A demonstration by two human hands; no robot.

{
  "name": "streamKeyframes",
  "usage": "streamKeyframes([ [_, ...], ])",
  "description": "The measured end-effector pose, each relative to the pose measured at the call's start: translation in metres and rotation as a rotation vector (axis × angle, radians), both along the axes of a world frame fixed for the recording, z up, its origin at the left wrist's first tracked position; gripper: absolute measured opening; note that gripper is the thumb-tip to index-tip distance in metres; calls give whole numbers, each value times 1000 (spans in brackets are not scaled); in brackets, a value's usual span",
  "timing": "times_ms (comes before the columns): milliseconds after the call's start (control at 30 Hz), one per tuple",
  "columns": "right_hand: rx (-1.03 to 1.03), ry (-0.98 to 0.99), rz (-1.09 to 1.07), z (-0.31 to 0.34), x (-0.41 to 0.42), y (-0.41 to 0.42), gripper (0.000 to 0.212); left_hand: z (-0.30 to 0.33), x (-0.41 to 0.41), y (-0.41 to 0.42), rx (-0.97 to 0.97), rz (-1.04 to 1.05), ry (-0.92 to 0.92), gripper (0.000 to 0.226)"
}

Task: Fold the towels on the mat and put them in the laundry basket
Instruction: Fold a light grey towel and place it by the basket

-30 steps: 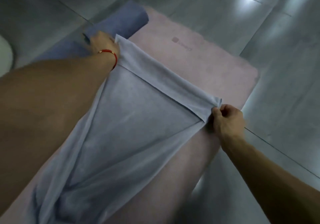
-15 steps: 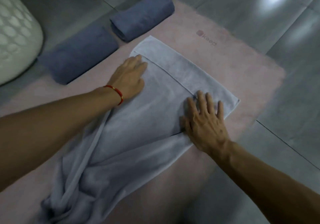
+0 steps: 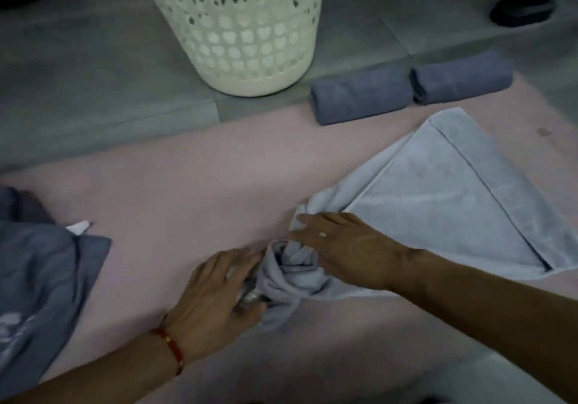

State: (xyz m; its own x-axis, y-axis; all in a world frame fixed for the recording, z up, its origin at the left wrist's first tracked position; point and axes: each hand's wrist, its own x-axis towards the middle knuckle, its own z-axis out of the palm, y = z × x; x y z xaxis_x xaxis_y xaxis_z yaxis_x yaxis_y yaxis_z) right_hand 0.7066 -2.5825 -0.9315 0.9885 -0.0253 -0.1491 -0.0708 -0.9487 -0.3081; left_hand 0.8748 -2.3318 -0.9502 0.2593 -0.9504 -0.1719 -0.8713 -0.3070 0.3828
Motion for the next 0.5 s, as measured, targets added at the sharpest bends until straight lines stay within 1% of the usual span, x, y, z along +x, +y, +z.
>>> streamKeyframes([
  [33,-20,35,52,0,14,8,60,-8,-3,11,4,15,32,70],
  [67,-51,92,103,-3,24,14,58,-17,-6,21,-2,12,24,67],
  [167,-211,110,231,-8,43,21,50,-37,-12,34,-49,58,-48,55],
  [233,-204,200,240,3,55,16,42,-42,-16,34,-100,110,-108,50],
  [300,-148,259,236,19,64,9,36,-36,-17,34,-225,155,-174,41],
  [333,-152,210,224,26,65,4,35,-31,-15,34,-316,185,-220,35],
  [400,-222,-77,174,35,60,-6,37,-17,-10,39,-451,257,-325,25],
  [433,-238,-203,135,39,52,-9,35,-12,-7,43,-478,295,-377,27],
  [467,-236,-284,121,41,44,-9,29,-10,-6,48,-471,321,-418,31],
  [500,-223,-321,139,41,34,-8,24,-10,-5,53,-442,324,-440,33],
])
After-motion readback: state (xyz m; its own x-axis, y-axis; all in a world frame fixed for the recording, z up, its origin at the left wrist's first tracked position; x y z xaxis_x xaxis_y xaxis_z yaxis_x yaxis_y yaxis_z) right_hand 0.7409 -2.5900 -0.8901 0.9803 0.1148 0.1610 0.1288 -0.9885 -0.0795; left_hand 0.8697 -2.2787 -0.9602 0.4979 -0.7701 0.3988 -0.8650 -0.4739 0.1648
